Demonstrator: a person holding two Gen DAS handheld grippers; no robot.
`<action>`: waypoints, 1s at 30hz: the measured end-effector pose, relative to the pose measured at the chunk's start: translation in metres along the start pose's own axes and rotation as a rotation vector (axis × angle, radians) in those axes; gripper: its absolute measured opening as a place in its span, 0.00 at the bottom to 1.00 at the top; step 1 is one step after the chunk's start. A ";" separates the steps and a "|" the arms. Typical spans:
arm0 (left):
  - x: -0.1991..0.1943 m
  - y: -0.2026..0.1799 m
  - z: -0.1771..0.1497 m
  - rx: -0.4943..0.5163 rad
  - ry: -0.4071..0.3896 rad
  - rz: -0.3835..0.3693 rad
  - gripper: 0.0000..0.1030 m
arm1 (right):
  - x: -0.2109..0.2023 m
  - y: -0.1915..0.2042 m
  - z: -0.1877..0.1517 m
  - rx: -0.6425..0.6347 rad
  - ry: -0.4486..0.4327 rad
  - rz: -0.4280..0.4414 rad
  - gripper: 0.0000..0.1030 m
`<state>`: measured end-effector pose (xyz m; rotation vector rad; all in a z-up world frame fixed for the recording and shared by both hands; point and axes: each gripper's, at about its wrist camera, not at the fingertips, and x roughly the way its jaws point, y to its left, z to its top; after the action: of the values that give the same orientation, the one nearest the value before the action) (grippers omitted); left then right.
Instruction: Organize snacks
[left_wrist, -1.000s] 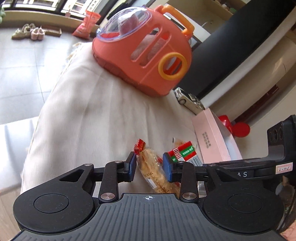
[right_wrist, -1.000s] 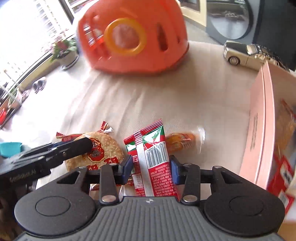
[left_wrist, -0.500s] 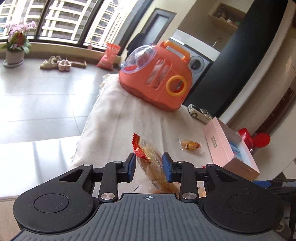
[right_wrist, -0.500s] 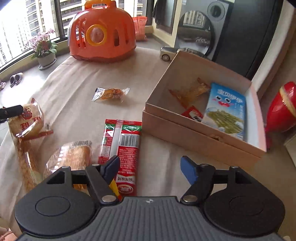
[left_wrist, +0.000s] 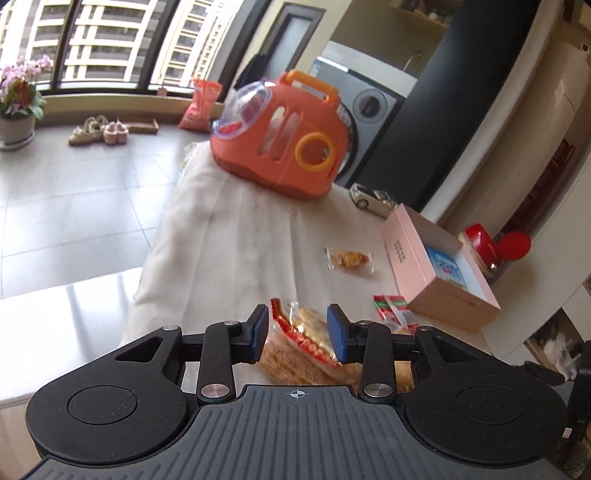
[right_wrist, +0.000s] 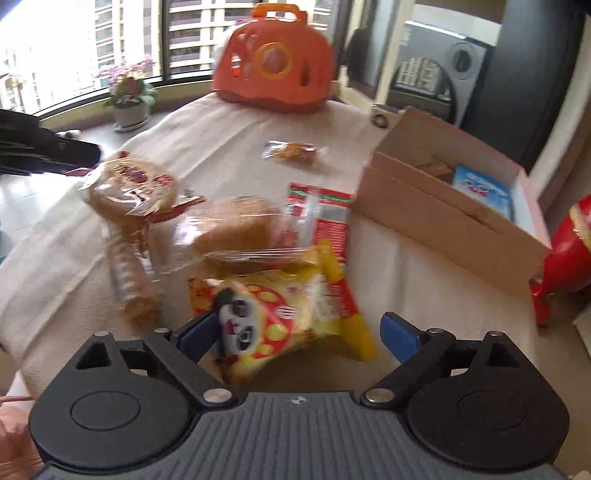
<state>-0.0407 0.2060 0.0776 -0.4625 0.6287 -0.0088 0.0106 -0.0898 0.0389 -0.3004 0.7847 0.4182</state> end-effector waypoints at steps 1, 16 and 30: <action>-0.002 0.001 0.001 -0.009 0.000 -0.010 0.38 | 0.003 -0.012 -0.001 0.030 -0.002 -0.039 0.92; 0.061 -0.066 -0.061 0.106 0.451 -0.385 0.30 | 0.000 -0.060 -0.018 0.234 -0.061 -0.093 0.94; 0.054 -0.019 -0.031 0.045 0.238 -0.069 0.19 | 0.034 -0.015 0.043 0.178 -0.110 -0.001 0.90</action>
<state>-0.0121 0.1683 0.0329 -0.4424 0.8446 -0.1453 0.0656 -0.0763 0.0449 -0.1102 0.7088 0.3581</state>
